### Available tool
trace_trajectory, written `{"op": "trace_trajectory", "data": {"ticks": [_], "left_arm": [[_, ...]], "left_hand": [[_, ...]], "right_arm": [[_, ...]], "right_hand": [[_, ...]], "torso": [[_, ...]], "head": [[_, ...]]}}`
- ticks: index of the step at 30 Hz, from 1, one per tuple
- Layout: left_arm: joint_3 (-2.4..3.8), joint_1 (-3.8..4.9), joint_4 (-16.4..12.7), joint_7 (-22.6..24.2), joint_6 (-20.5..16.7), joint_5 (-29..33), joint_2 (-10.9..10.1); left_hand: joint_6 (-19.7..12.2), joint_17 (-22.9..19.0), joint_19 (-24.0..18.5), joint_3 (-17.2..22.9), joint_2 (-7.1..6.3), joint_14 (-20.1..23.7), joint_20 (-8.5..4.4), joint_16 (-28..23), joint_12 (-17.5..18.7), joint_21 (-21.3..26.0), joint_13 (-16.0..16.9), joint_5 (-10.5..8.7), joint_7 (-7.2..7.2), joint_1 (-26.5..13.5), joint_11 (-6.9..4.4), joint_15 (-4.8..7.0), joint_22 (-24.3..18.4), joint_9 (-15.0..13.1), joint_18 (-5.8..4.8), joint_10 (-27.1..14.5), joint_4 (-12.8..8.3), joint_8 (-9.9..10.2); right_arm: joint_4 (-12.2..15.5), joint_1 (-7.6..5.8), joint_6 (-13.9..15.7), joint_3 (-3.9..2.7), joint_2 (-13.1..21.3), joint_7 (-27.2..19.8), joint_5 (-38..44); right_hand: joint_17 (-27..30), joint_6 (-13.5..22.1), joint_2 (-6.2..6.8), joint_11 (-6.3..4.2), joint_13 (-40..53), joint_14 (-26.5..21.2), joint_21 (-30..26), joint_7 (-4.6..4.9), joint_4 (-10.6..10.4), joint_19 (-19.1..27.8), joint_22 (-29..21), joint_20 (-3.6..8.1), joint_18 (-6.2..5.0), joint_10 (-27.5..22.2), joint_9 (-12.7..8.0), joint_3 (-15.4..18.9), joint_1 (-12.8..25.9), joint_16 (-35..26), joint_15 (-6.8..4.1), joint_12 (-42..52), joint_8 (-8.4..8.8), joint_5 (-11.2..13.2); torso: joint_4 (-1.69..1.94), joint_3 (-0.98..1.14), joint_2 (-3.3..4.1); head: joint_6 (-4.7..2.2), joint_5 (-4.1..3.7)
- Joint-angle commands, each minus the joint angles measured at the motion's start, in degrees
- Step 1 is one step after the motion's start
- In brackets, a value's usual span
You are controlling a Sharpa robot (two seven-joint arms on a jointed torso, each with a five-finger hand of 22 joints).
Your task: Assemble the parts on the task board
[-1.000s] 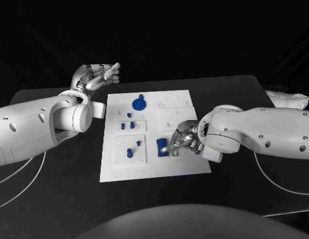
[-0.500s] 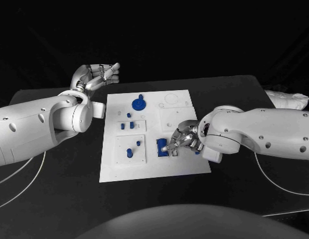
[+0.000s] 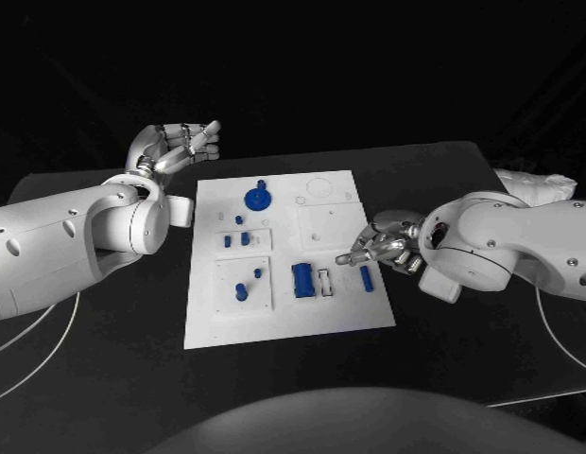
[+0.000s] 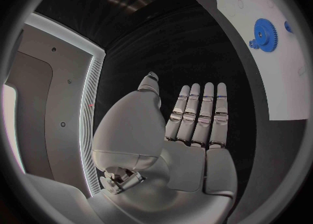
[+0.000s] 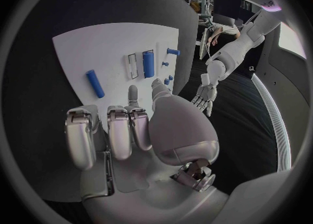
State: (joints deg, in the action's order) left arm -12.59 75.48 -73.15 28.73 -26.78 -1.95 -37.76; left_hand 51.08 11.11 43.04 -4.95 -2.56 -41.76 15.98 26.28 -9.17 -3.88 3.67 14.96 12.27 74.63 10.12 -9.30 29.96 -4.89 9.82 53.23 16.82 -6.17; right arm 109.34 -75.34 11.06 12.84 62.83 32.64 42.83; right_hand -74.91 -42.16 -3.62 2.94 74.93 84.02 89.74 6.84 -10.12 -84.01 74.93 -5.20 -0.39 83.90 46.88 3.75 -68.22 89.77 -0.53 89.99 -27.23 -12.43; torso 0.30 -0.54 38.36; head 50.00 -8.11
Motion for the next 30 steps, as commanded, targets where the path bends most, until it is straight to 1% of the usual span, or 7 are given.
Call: {"op": "trace_trajectory", "data": {"ticks": [1, 5, 8, 12, 17, 24, 30], "left_arm": [[0.05, 0.04, -0.2, 0.3, 0.5, -0.1, 0.1], [0.05, 0.04, -0.2, 0.3, 0.5, -0.1, 0.2], [0.04, 0.03, -0.2, 0.3, 0.6, -0.1, 0.2], [0.04, 0.03, -0.1, 0.2, 0.7, -0.1, 0.2], [0.04, 0.02, -0.1, 0.2, 0.8, -0.1, 0.2], [0.04, 0.02, -0.1, 0.1, 0.8, -0.1, 0.2], [0.04, 0.02, -0.2, 0.1, 0.7, -0.1, 0.0]], "left_hand": [[-0.4, -0.1, 0.1, 0.1, 0.45, 0.5, 0.19, 0.2, -0.2, 0.1, 0.0, 0.22, 0.03, 0.0, 0.00, 0.05, -0.1, -0.1, 0.57, -0.6, 0.0, -0.3], [-0.4, -0.1, 0.1, 0.1, 0.45, 0.5, 0.19, 0.2, -0.2, 0.1, 0.0, 0.22, 0.03, 0.0, 0.00, 0.05, -0.1, -0.1, 0.57, -0.6, 0.0, -0.3], [-0.3, -0.1, 0.1, 0.1, 0.45, 0.5, 0.19, 0.2, -0.2, 0.1, 0.0, 0.22, 0.03, 0.0, 0.00, 0.05, -0.1, -0.1, 0.57, -0.6, 0.0, -0.3], [-0.3, -0.1, 0.1, 0.1, 0.45, 0.5, 0.19, 0.2, -0.3, 0.1, 0.0, 0.21, 0.03, 0.0, 0.00, 0.05, -0.1, -0.1, 0.57, -0.6, 0.0, -0.3], [-0.3, -0.1, 0.1, 0.1, 0.45, 0.5, 0.19, 0.2, -0.3, 0.1, 0.0, 0.21, 0.03, 0.0, 0.00, 0.05, -0.1, -0.1, 0.57, -0.6, 0.0, -0.3], [-0.3, -0.1, 0.1, 0.1, 0.45, 0.5, 0.19, 0.2, -0.3, 0.1, 0.0, 0.21, 0.03, 0.0, 0.00, 0.05, -0.1, -0.1, 0.57, -0.6, 0.0, -0.3], [-0.3, -0.1, 0.1, 0.1, 0.45, 0.5, 0.19, 0.2, -0.3, 0.1, 0.0, 0.21, 0.03, 0.0, 0.00, 0.05, -0.1, -0.1, 0.57, -0.6, 0.0, -0.3]], "right_arm": [[1.4, 0.08, -3.6, 0.12, 2.0, 2.4, 8.3], [2.5, 0.72, -5.2, 0.25, 4.3, 4.6, 13.4], [2.6, 1.35, -5.8, 0.31, 5.3, 5.8, 16.3], [2.5, 2.09, -6.1, 0.35, 5.3, 6.6, 18.0], [1.6, 2.76, -6.4, 0.37, 4.0, 7.1, 18.8], [-0.4, 3.55, -6.8, 0.38, 1.7, 7.7, 19.2], [-1.7, 4.09, -6.2, 0.38, 0.4, 7.5, 19.3]], "right_hand": [[-15.1, 0.0, 0.53, 0.71, 15.1, 6.0, 0.3, 0.78, 0.2, -6.0, 15.1, -0.84, 0.39, 6.1, -1.7, -0.1, 0.7, 0.2, 0.60, 0.0, 1.84, -2.3], [-15.1, -0.3, 0.63, 1.24, 15.1, 6.0, 0.3, 1.37, 0.2, -6.0, 15.1, -1.48, 0.39, 6.1, -4.3, -0.8, 1.9, 0.2, 1.14, 0.0, 4.25, -6.0], [-15.1, -0.9, 0.67, 1.37, 15.1, 6.0, 0.3, 1.55, 0.3, -6.0, 15.1, -1.71, 0.39, 6.1, -5.8, -1.4, 2.5, 0.2, 1.29, 0.0, 5.52, -7.2], [-15.1, -1.6, 0.64, 1.45, 15.1, 6.0, 0.3, 1.58, 0.5, -6.0, 15.1, -1.83, 0.39, 6.1, -7.0, -2.1, 2.8, 0.2, 1.35, 0.0, 6.54, -7.4], [-15.1, -3.0, 0.44, 1.36, 15.1, 6.0, 0.3, 1.43, 0.9, -6.0, 15.1, -1.84, 0.39, 6.1, -8.2, -3.0, 2.8, 0.2, 1.29, 0.0, 7.31, -7.2], [-15.1, -4.3, 0.45, 1.14, 15.1, 6.0, 0.3, 1.17, 1.9, -6.0, 15.1, -1.72, 0.39, 6.1, -9.2, -4.3, 2.1, 0.2, 1.11, 0.0, 7.86, -6.7], [-15.1, -4.9, 0.41, 1.05, 15.1, 6.0, 0.3, 1.07, 2.2, -6.0, 15.1, -1.66, 0.39, 6.1, -9.5, -4.8, 1.9, 0.2, 1.04, 0.0, 8.04, -6.6]], "torso": [[-0.23, 0.10, 0.09], [-0.22, 0.12, 0.05], [-0.26, 0.17, 0.03], [-0.31, 0.16, 0.03], [-0.13, 0.15, 0.04], [-0.01, 0.06, 0.06], [-0.11, 0.02, 0.06]], "head": [[0.00, -0.80], [0.00, -1.75], [0.00, -2.17], [0.00, -2.23], [0.00, -2.49], [0.00, -2.26], [0.00, -2.00]]}}
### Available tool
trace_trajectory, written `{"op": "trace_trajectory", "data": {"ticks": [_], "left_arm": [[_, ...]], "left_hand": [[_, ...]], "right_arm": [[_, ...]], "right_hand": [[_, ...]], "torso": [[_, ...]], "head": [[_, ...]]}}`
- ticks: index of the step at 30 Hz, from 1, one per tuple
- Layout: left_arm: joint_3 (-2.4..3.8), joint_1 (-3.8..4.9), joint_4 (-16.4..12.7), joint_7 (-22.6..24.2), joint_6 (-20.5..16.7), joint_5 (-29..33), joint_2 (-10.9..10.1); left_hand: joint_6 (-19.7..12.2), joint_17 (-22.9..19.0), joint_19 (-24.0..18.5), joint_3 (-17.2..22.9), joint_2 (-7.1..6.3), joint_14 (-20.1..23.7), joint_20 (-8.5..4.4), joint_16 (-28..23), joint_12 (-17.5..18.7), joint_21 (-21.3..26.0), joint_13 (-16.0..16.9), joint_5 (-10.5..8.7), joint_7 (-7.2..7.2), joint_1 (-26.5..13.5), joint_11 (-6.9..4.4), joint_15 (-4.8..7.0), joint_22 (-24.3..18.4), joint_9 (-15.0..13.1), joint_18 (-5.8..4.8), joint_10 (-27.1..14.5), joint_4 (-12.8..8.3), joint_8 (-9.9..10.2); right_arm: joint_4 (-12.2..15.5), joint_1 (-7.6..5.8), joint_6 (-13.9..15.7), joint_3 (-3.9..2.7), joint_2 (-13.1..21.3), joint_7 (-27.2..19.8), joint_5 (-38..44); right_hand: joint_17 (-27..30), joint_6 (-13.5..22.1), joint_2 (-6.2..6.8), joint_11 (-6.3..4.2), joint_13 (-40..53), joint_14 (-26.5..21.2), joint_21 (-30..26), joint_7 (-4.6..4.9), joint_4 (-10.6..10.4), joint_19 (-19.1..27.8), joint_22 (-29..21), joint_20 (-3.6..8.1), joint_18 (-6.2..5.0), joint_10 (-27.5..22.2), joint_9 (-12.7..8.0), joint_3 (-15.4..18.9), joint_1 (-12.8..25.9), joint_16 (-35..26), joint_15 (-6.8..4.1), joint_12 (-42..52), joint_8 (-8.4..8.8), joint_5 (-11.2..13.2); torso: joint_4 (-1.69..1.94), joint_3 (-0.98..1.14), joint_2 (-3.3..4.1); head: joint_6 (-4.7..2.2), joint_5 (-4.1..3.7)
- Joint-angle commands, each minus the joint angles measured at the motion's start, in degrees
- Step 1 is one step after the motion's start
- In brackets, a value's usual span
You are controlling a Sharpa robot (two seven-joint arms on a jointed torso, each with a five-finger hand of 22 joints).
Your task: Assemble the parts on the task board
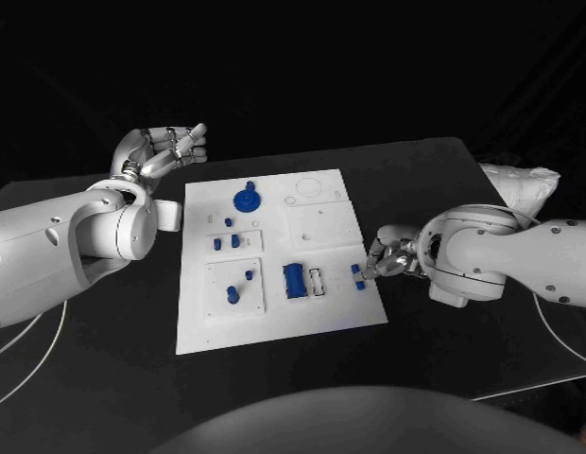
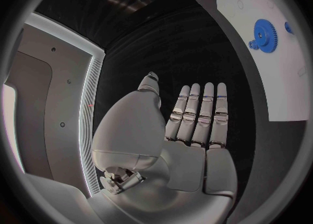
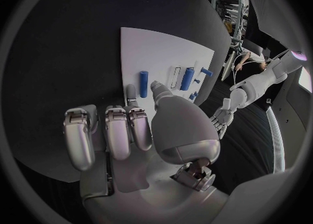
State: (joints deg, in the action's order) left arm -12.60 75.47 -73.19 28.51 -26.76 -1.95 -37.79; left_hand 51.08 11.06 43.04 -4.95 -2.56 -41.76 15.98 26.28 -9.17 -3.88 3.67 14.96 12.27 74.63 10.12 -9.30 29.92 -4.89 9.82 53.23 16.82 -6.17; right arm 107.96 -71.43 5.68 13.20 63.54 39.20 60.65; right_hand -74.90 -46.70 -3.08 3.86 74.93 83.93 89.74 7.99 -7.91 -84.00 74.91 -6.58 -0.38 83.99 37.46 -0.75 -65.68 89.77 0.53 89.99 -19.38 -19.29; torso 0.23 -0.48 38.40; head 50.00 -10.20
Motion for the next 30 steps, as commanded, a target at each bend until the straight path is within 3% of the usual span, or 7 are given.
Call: {"op": "trace_trajectory", "data": {"ticks": [1, 12, 20, 30], "left_arm": [[0.05, 0.02, -0.2, 0.3, 0.7, -0.1, 0.0], [0.04, 0.02, -0.2, 0.3, 1.0, -0.1, 0.1], [0.04, 0.02, -0.2, 0.3, 1.0, -0.1, 0.1], [0.04, 0.02, -0.1, 0.2, 1.1, -0.1, 0.1]], "left_hand": [[-0.3, -0.1, 0.1, 0.1, 0.45, 0.5, 0.19, 0.2, -0.3, 0.1, 0.0, 0.21, 0.03, 0.0, 0.00, 0.05, 0.0, -0.1, 0.57, -0.6, 0.0, -0.3], [-0.4, -0.1, 0.1, 0.1, 0.47, 0.5, 0.20, 0.3, -0.3, 0.1, 0.0, 0.21, 0.03, 0.0, 0.00, 0.05, -0.1, -0.1, 0.57, -0.6, 0.0, -0.3], [-0.4, -0.1, 0.1, 0.1, 0.47, 0.5, 0.20, 0.3, -0.3, 0.1, 0.0, 0.21, 0.03, 0.0, 0.00, 0.05, -0.1, -0.1, 0.57, -0.6, 0.0, -0.3], [-0.4, -0.1, 0.1, 0.1, 0.48, 0.5, 0.20, 0.3, -0.3, 0.1, 0.0, 0.21, 0.03, 0.0, 0.00, 0.05, -0.1, -0.1, 0.56, -0.6, 0.0, -0.3]], "right_arm": [[-0.4, 0.24, -0.8, 0.03, -0.5, 0.9, 1.5], [-2.1, 0.60, -2.9, 0.02, -2.7, 1.7, 4.8], [-3.4, 1.06, -5.2, 0.02, -4.5, 3.0, 9.7], [-4.2, 1.48, -8.5, 0.02, -5.4, 4.8, 11.5]], "right_hand": [[-15.1, -0.4, -0.14, 0.12, 15.1, 6.1, 0.3, -0.11, 0.0, -6.0, 15.1, -0.28, 0.38, 6.0, -0.1, -0.4, -0.6, 0.2, -0.02, 0.0, 0.20, 0.2], [-15.1, -1.0, -0.14, -0.01, 15.1, 6.1, 0.3, -0.25, 0.6, -6.0, 15.1, -0.16, 0.38, 6.0, -0.6, -1.1, -0.9, 0.2, -0.14, 0.0, 0.55, 1.0], [-15.1, -2.8, -1.10, -0.39, 15.1, 6.1, 0.3, -0.69, 1.0, -6.0, 15.1, 0.07, 0.38, 6.0, -1.5, -2.9, -1.1, 0.2, -0.39, 0.0, 0.98, 3.7], [-15.1, -5.0, -0.63, -1.00, 15.1, 6.1, 0.3, -1.36, 1.1, -6.0, 15.1, 0.43, 0.38, 6.0, -1.9, -3.5, -0.4, 0.2, -0.83, 0.0, 1.31, 4.2]], "torso": [[-0.04, -0.05, 0.04], [-0.06, 0.02, 0.00], [-0.05, 0.01, -0.02], [-0.06, -0.02, -0.01]], "head": [[0.00, 0.10], [0.00, 0.37], [0.00, 0.27], [0.00, 0.30]]}}
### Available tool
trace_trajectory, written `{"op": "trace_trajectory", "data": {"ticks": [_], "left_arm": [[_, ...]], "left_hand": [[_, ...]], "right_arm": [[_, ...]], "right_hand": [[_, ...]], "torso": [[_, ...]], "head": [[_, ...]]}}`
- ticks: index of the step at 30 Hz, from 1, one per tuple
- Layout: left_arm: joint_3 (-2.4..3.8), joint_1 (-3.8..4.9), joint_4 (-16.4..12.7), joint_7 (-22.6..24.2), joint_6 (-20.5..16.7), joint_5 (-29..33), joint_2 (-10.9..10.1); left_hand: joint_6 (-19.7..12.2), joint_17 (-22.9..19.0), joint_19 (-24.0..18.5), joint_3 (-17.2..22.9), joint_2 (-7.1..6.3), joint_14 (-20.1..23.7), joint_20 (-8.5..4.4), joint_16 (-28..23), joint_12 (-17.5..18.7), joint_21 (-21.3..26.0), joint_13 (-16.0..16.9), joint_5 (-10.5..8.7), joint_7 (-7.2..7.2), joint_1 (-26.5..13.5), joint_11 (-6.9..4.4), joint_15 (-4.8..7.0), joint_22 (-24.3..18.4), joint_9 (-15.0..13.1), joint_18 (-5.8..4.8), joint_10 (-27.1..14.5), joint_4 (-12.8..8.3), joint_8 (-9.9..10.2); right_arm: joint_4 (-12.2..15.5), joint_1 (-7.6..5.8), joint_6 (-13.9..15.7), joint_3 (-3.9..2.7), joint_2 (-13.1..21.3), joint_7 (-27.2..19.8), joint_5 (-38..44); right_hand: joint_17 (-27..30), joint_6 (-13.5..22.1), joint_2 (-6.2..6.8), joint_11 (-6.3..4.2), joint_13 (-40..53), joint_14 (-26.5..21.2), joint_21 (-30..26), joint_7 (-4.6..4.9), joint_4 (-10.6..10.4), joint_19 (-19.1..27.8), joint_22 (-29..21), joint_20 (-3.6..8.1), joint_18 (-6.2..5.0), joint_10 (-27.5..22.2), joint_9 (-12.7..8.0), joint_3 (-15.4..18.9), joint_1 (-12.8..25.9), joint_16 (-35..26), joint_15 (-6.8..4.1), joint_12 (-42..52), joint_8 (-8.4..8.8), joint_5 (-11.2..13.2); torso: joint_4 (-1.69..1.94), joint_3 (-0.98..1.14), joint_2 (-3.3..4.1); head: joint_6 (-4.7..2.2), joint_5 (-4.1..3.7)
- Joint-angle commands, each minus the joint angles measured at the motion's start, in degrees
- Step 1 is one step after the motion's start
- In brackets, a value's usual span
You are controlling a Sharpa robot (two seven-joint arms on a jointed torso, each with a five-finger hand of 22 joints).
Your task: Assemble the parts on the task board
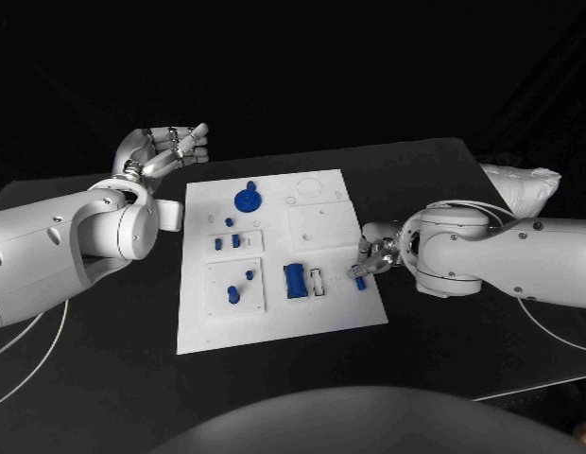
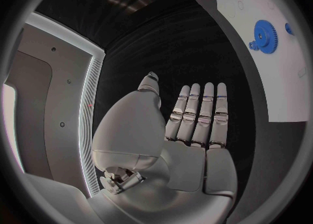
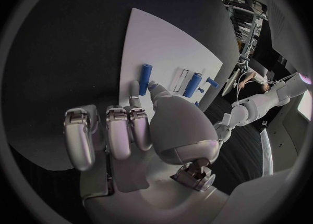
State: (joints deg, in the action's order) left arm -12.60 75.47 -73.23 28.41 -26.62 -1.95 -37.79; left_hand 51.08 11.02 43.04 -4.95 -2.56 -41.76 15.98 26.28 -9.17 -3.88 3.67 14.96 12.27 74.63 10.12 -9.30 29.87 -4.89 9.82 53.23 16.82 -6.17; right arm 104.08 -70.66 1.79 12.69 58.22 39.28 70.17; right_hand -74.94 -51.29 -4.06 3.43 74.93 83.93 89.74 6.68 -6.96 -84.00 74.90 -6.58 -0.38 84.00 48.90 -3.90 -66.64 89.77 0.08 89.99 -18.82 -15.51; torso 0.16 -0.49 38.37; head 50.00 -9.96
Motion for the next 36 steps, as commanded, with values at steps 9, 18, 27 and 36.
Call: {"op": "trace_trajectory", "data": {"ticks": [9, 18, 27, 36], "left_arm": [[0.04, 0.03, -0.1, 0.3, 0.9, -0.1, 0.0], [0.04, 0.03, -0.2, 0.3, 0.8, -0.1, -0.2], [0.04, 0.03, -0.4, 0.3, 0.7, -0.2, -0.4], [0.04, 0.03, -0.4, 0.3, 0.6, -0.2, -0.5]], "left_hand": [[-0.4, -0.1, 0.1, 0.1, 0.48, 0.5, 0.20, 0.3, -0.3, 0.1, 0.0, 0.21, 0.03, 0.0, 0.00, 0.05, -0.1, -0.1, 0.56, -0.6, 0.0, -0.3], [-0.4, -0.1, 0.1, 0.1, 0.48, 0.5, 0.20, 0.3, -0.3, 0.1, 0.0, 0.21, 0.03, 0.0, 0.00, 0.05, -0.1, -0.1, 0.56, -0.6, 0.0, -0.3], [-0.4, -0.1, 0.1, 0.1, 0.48, 0.5, 0.20, 0.3, -0.3, 0.1, 0.0, 0.21, 0.03, 0.0, 0.00, 0.05, -0.1, -0.1, 0.56, -0.6, 0.0, -0.3], [-0.4, -0.1, 0.1, 0.1, 0.48, 0.5, 0.20, 0.3, -0.3, 0.1, 0.0, 0.21, 0.03, 0.0, 0.00, 0.05, -0.1, -0.1, 0.56, -0.6, 0.0, -0.3]], "right_arm": [[-0.2, 0.83, -4.2, 0.53, -0.2, 4.5, 1.3], [0.6, 0.88, 2.6, 0.53, 0.6, 1.1, -4.7], [1.9, 0.63, 7.7, 0.49, 2.1, -2.7, -14.1], [2.8, -1.04, 9.3, 0.46, 3.4, -5.8, -21.1]], "right_hand": [[-15.1, -2.8, 1.06, -1.21, 15.1, 6.1, 0.3, -0.67, 5.1, -6.0, 15.1, 1.06, 0.38, 6.0, -15.5, -4.4, -5.0, 0.2, -1.00, 0.0, 3.45, -1.1], [-15.1, -7.1, 0.79, -1.05, 15.1, 6.1, 0.3, -0.48, 9.6, -6.0, 15.1, 1.14, 0.38, 6.0, -19.6, -10.7, -8.4, 0.2, -0.62, 0.0, 7.55, -4.1], [-15.1, -8.4, 1.27, -0.90, 15.1, 6.1, 0.3, -0.44, 10.6, -6.0, 15.1, 1.02, 0.38, 6.0, -21.0, -12.0, -8.5, 0.2, -0.53, 0.0, 8.76, -4.1], [-15.1, -9.3, 1.84, -0.97, 15.1, 6.1, 0.3, -0.55, 10.3, -6.0, 15.1, 0.92, 0.38, 6.0, -21.8, -11.9, -7.3, 0.2, -0.56, 0.0, 9.56, -3.2]], "torso": [[0.03, 0.02, 0.01], [0.01, 0.04, 0.04], [0.00, 0.03, 0.05], [-0.01, -0.01, 0.09]], "head": [[0.00, 0.04], [0.00, 0.30], [0.00, 0.60], [0.00, 0.74]]}}
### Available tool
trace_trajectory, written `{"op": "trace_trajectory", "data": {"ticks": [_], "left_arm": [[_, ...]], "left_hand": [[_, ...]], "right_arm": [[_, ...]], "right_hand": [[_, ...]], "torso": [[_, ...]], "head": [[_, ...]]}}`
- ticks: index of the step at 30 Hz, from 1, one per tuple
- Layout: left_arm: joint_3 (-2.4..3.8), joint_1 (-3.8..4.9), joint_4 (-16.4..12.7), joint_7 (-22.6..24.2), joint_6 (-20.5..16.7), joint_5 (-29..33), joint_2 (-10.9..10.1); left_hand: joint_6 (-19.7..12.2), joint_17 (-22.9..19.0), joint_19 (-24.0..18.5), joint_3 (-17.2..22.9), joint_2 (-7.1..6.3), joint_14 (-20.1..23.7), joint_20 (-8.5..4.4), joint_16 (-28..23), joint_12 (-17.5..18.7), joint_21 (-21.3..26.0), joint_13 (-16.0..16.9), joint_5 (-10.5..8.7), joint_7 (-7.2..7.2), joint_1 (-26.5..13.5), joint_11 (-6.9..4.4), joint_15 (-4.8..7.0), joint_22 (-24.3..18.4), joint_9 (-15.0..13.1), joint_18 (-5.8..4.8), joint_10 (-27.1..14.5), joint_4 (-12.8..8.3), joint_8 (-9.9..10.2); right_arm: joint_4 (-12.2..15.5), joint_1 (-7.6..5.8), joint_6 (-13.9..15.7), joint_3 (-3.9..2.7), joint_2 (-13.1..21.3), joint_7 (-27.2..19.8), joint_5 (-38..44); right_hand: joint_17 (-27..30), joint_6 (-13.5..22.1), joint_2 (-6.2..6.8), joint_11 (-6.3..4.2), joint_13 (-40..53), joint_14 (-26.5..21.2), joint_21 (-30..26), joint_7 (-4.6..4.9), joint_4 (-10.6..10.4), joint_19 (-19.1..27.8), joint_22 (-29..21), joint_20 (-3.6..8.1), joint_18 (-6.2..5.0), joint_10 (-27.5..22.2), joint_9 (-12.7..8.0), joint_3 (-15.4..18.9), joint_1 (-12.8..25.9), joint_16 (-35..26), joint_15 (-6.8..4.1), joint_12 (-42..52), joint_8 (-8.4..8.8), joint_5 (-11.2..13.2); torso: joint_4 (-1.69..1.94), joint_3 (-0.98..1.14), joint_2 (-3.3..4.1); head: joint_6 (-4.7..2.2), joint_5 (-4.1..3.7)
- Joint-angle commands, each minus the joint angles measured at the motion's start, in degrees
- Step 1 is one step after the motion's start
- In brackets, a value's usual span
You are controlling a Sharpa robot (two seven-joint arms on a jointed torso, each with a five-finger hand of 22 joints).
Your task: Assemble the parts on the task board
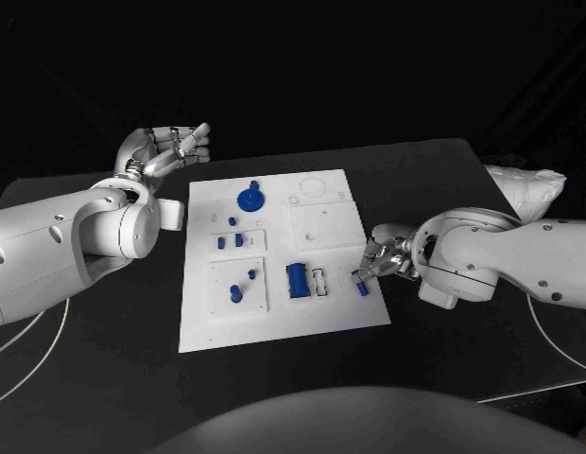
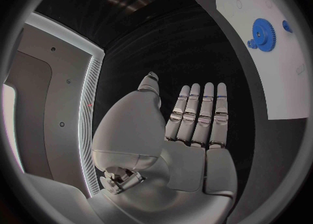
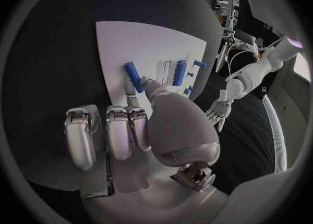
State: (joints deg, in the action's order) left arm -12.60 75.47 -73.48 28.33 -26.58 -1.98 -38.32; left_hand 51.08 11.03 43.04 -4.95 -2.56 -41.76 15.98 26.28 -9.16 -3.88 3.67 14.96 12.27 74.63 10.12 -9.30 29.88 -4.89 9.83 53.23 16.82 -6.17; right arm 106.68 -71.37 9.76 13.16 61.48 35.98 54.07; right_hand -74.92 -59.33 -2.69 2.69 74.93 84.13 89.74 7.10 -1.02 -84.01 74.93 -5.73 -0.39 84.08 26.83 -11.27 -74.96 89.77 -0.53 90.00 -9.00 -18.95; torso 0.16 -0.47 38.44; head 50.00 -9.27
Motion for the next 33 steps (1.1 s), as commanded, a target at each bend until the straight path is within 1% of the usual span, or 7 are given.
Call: {"op": "trace_trajectory", "data": {"ticks": [1, 7, 13, 18, 22, 28, 33], "left_arm": [[0.04, 0.03, -0.2, 0.3, 0.6, -0.2, 0.1], [0.04, 0.03, -0.1, 0.3, 0.6, -0.2, 0.2], [0.04, 0.03, 0.0, 0.2, 0.7, -0.2, 0.3], [0.04, 0.03, 0.1, 0.2, 0.8, -0.2, 0.4], [0.04, 0.03, 0.2, 0.2, 0.8, -0.2, 0.4], [0.04, 0.03, 0.3, 0.1, 0.9, -0.2, 0.6], [0.04, 0.03, 0.3, 0.0, 1.0, -0.2, 0.6]], "left_hand": [[-0.4, -0.1, 0.1, 0.1, 0.48, 0.5, 0.20, 0.3, -0.3, 0.1, 0.0, 0.21, 0.03, 0.0, 0.00, 0.05, -0.1, -0.1, 0.56, -0.6, 0.0, -0.3], [-0.4, -0.2, 0.0, 0.0, 0.53, 0.5, 0.21, 0.4, -0.4, 0.1, 0.0, 0.21, 0.03, 0.0, 0.00, 0.05, -0.2, -0.1, 0.55, -0.6, 0.0, -0.4], [-0.4, -0.2, 0.0, 0.0, 0.54, 0.5, 0.21, 0.4, -0.4, 0.1, 0.0, 0.21, 0.03, 0.0, 0.00, 0.05, -0.2, -0.1, 0.55, -0.6, 0.0, -0.4], [-0.4, -0.2, 0.0, 0.0, 0.54, 0.5, 0.21, 0.4, -0.4, 0.1, 0.0, 0.21, 0.03, 0.0, 0.00, 0.05, -0.2, -0.1, 0.55, -0.6, 0.0, -0.4], [-0.4, -0.2, 0.0, 0.0, 0.54, 0.5, 0.21, 0.4, -0.4, 0.1, 0.0, 0.21, 0.03, 0.0, 0.00, 0.05, -0.2, -0.1, 0.55, -0.6, 0.0, -0.4], [-0.4, -0.2, 0.0, 0.0, 0.56, 0.5, 0.21, 0.4, -0.4, 0.1, 0.0, 0.21, 0.02, 0.0, 0.00, 0.05, -0.2, -0.1, 0.55, -0.6, 0.0, -0.4], [-0.4, -0.2, 0.0, 0.0, 0.56, 0.5, 0.21, 0.4, -0.4, 0.1, 0.0, 0.21, 0.02, 0.0, 0.00, 0.05, -0.2, -0.1, 0.55, -0.6, 0.0, -0.4]], "right_arm": [[0.3, -0.54, 1.4, -0.01, 0.2, -2.8, -5.4], [0.5, -1.61, 1.6, -0.02, 0.4, -4.3, -8.4], [-0.1, -2.10, 1.6, -0.03, -0.3, -5.7, -12.0], [-0.4, -2.23, 1.4, -0.03, -0.7, -6.5, -14.8], [-1.0, -2.28, 0.1, -0.03, -1.2, -6.7, -17.9], [-2.8, -2.27, -1.5, -0.03, -2.9, -6.7, -21.1], [-4.5, -2.05, -2.4, -0.02, -4.5, -6.1, -21.9]], "right_hand": [[-15.1, -1.3, 0.57, -0.24, 15.1, 5.9, 0.3, -0.98, 4.4, -6.0, 15.1, 0.07, 0.39, 5.9, 0.2, -4.5, 1.1, 0.2, 0.03, 0.0, -0.17, 0.4], [-15.1, -1.4, 0.77, -0.27, 15.1, 5.9, 0.3, -1.03, 4.4, -6.0, 15.1, 0.07, 0.39, 5.9, 0.0, -4.4, 1.3, 0.2, 0.01, 0.0, -0.01, 0.6], [-15.1, -1.5, 0.83, -0.29, 15.1, 5.9, 0.3, -1.06, 4.4, -6.0, 15.1, 0.07, 0.39, 5.9, 0.0, -4.4, 1.4, 0.2, -0.01, 0.0, 0.03, 0.7], [-15.1, -1.7, 0.94, -0.32, 15.1, 5.9, 0.3, -1.10, 4.3, -6.0, 15.1, 0.08, 0.39, 5.9, -0.1, -4.3, 1.5, 0.2, -0.03, 0.0, 0.09, 0.8], [-15.1, -2.0, 1.03, -0.38, 15.1, 5.9, 0.3, -1.18, 4.3, -6.0, 15.1, 0.09, 0.39, 5.9, -0.2, -4.2, 1.6, 0.2, -0.06, 0.0, 0.13, 1.0], [-15.1, -2.0, 1.08, -0.41, 15.1, 5.9, 0.3, -1.21, 4.3, -6.0, 15.1, 0.09, 0.39, 5.9, -0.2, -4.2, 1.7, 0.2, -0.08, 0.0, 0.18, 1.1], [-15.1, -2.1, 1.14, -0.43, 15.1, 5.9, 0.3, -1.22, 4.2, -6.0, 15.1, 0.11, 0.39, 5.9, -0.3, -4.1, 1.9, 0.2, -0.12, 0.0, 0.32, 1.2]], "torso": [[0.00, -0.03, 0.02], [0.02, -0.01, -0.03], [0.01, -0.02, -0.08], [-0.01, -0.01, -0.04], [0.00, -0.05, -0.05], [0.04, -0.01, -0.03], [0.05, 0.01, -0.04]], "head": [[0.00, 0.05], [0.00, 0.06], [0.00, -0.01], [0.00, 0.07], [0.00, 0.03], [0.00, -0.02], [0.00, 0.27]]}}
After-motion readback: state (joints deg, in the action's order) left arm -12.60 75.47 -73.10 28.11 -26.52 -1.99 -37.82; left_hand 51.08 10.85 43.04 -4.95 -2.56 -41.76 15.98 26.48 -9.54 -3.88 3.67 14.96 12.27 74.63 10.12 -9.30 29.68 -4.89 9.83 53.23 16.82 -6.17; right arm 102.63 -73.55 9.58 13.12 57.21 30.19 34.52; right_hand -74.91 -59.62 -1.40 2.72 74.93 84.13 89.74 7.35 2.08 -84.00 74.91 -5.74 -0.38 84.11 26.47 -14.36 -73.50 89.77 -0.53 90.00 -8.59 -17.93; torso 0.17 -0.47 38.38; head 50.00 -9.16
